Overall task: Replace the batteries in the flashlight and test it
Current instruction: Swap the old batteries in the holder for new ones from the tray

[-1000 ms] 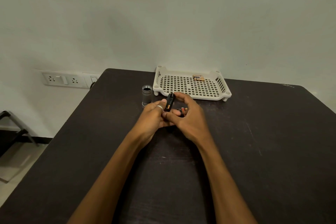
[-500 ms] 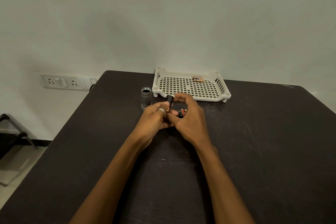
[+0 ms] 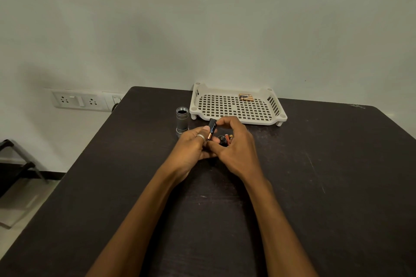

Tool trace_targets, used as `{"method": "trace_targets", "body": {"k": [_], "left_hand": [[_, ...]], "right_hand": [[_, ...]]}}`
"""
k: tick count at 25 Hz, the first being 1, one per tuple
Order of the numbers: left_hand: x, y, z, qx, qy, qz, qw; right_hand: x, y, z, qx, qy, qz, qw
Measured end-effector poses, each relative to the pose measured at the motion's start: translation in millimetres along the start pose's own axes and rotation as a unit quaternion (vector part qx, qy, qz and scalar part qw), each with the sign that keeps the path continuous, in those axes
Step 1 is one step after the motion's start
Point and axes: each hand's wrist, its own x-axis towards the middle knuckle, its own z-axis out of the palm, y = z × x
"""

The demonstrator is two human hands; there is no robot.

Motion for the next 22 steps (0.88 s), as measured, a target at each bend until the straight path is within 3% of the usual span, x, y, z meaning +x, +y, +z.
{"method": "trace_targets", "body": {"k": [22], "left_hand": [[-1,-2,-1,0.008,-0.009,0.02,1.0]], "right_hand": [[-7,-8,-3,-0.153,0.023,-0.104,0.982]]}}
